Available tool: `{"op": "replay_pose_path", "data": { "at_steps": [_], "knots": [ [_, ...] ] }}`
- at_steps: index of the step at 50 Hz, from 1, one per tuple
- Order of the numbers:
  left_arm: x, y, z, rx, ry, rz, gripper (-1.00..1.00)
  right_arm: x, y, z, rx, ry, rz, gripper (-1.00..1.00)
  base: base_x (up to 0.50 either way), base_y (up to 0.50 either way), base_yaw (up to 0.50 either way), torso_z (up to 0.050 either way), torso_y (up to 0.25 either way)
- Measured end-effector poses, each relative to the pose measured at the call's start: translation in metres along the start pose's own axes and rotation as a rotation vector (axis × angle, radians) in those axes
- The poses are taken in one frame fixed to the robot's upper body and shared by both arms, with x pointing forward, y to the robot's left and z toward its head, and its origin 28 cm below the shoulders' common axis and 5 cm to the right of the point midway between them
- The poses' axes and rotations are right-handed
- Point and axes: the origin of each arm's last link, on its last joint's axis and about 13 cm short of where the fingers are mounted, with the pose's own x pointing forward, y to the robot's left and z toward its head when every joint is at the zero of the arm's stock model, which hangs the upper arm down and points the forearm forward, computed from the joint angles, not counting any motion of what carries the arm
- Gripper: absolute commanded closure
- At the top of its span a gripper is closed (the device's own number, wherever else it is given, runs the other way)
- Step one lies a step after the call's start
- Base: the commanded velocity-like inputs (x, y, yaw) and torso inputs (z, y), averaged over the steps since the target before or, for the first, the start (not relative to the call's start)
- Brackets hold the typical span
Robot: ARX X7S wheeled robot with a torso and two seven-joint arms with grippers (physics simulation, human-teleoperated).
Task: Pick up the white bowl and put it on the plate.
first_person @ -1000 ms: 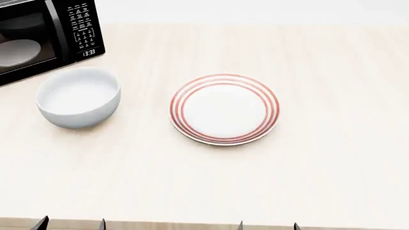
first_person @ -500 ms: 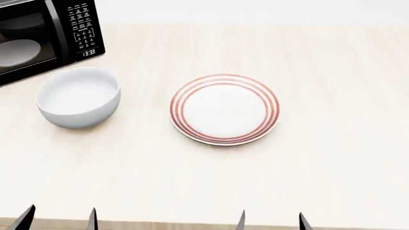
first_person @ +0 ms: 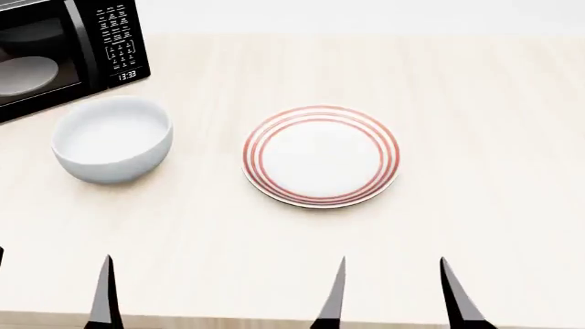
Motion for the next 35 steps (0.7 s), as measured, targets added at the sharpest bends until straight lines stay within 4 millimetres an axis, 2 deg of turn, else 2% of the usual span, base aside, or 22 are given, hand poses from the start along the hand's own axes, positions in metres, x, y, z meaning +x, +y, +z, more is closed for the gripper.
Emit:
{"op": "replay_pose_path", "data": {
  "at_steps": [3,14,35],
  "knots": [
    [-0.001,0.0,0.003,0.008,-0.008,0.001,-1.0,-0.001,0.0,0.004,-0.004,-0.015,0.002,-1.0,0.0,0.0,0.0,0.0,0.0],
    [-0.003,0.001,0.012,0.025,-0.025,0.004,-1.0,-0.003,0.001,0.012,-0.014,-0.041,0.017,-1.0,0.5,0.0,0.0,0.0,0.0],
    [-0.005,0.0,0.014,0.058,-0.029,0.012,-1.0,-0.006,0.002,0.016,-0.024,-0.05,0.014,-1.0,0.5,0.0,0.0,0.0,0.0]
  ]
}}
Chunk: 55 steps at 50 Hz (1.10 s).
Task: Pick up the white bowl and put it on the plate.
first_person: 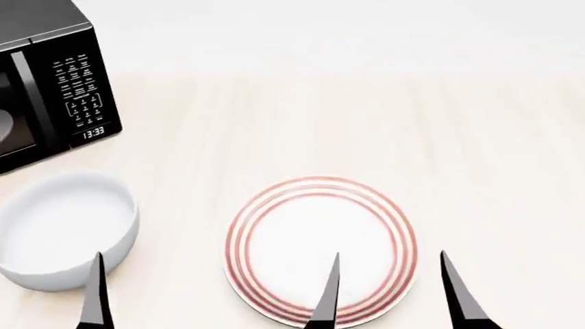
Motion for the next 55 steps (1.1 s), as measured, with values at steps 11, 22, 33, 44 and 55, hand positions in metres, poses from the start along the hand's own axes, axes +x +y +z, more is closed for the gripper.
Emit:
{"op": "replay_pose_path", "data": {
  "at_steps": [11,22,33,44,55],
  "knots": [
    [0.0,0.0,0.0,0.01,0.0,0.001,-1.0,0.001,0.0,0.0,-0.005,0.003,-0.003,-1.0,0.5,0.0,0.0,0.0,0.001],
    [-0.001,-0.001,0.001,0.014,0.002,0.002,-1.0,0.001,0.0,-0.002,-0.007,0.008,-0.009,-1.0,0.09,0.0,0.0,0.0,0.0],
    [-0.001,-0.001,0.004,0.03,0.013,0.005,-1.0,0.002,-0.001,-0.003,-0.01,0.012,-0.008,-1.0,0.0,0.0,0.0,0.0,0.0],
    [-0.001,0.001,0.023,0.094,0.027,0.028,-1.0,0.002,0.0,-0.005,-0.021,0.014,-0.006,-1.0,0.0,0.0,0.0,0.0,0.0],
    [0.009,0.015,0.033,0.145,0.086,0.095,-1.0,0.002,0.0,-0.005,-0.026,0.017,-0.002,-1.0,0.0,0.0,0.0,0.0,0.0]
  ]
}}
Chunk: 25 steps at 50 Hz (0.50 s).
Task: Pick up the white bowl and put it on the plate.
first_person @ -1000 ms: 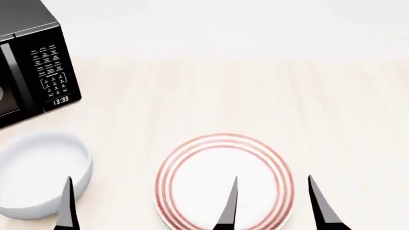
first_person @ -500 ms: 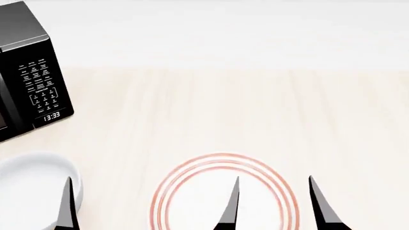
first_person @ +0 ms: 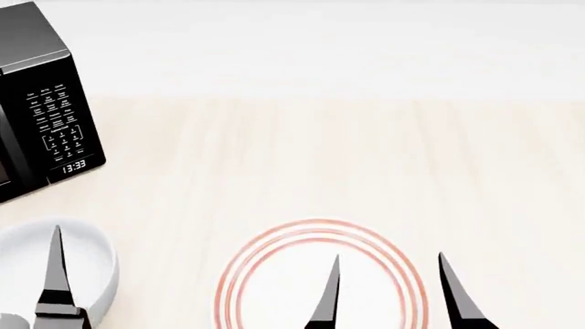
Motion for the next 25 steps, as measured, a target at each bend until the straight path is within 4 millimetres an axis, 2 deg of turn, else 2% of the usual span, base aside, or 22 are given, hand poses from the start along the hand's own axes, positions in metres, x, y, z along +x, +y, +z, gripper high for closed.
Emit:
{"op": "replay_pose_path", "data": {
  "at_steps": [5,9,14,19,25],
  "knots": [
    [0.008,0.008,0.004,0.009,0.039,0.023,-1.0,0.0,0.0,0.0,-0.001,0.001,0.001,-1.0,0.0,0.0,0.0,0.0,0.0],
    [0.018,0.019,0.014,0.063,0.069,0.01,-1.0,0.0,-0.001,0.0,-0.001,0.002,-0.001,-1.0,0.0,0.0,0.0,0.0,0.0],
    [0.028,0.044,0.03,0.115,0.141,0.037,-1.0,0.0,-0.002,0.0,-0.002,0.003,-0.004,-1.0,0.0,0.0,0.0,0.0,0.0],
    [0.033,0.065,0.04,0.067,0.22,0.078,-1.0,-0.001,-0.002,0.0,-0.001,0.004,-0.007,-1.0,0.0,0.0,0.0,0.0,0.0],
    [0.038,0.079,0.045,-0.02,0.293,0.104,-1.0,-0.002,-0.002,0.0,0.0,0.006,-0.008,-1.0,0.0,0.0,0.0,0.0,0.0]
  ]
}}
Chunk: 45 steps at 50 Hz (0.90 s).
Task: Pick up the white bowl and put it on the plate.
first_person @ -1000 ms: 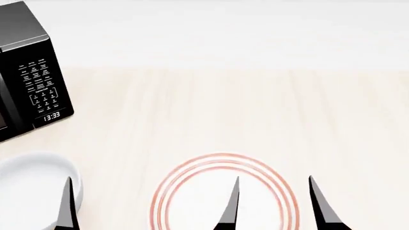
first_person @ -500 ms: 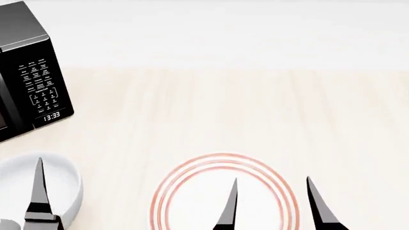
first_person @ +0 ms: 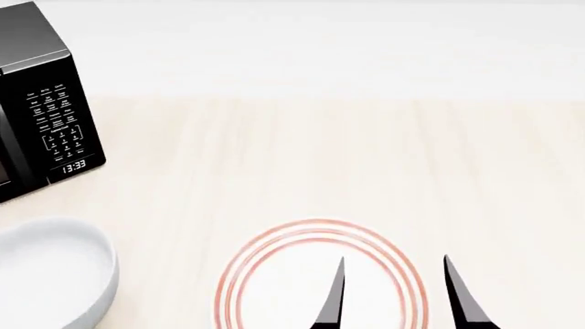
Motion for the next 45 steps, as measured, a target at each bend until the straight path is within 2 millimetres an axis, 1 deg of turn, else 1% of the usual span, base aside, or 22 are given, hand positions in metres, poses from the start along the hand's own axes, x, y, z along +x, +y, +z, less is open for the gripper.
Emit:
{"op": "replay_pose_path", "data": {
  "at_steps": [7,13,28,45],
  "knots": [
    [0.011,0.01,0.003,-0.088,0.076,0.016,-1.0,-0.001,0.0,-0.001,0.0,0.005,0.002,-1.0,0.0,0.0,0.0,0.0,0.0],
    [0.024,0.017,-0.002,-0.158,0.148,0.027,-1.0,-0.001,0.0,-0.003,0.0,0.009,0.003,-1.0,0.0,0.0,0.0,0.0,0.0],
    [0.053,0.026,-0.032,-0.278,0.33,0.045,-1.0,0.0,0.0,-0.004,-0.002,0.017,0.005,-1.0,0.0,0.0,0.0,0.0,0.0],
    [0.07,0.028,-0.061,-0.334,0.439,0.07,-1.0,0.0,0.0,-0.005,-0.006,0.019,0.009,-1.0,0.0,0.0,0.0,0.0,0.0]
  ]
}}
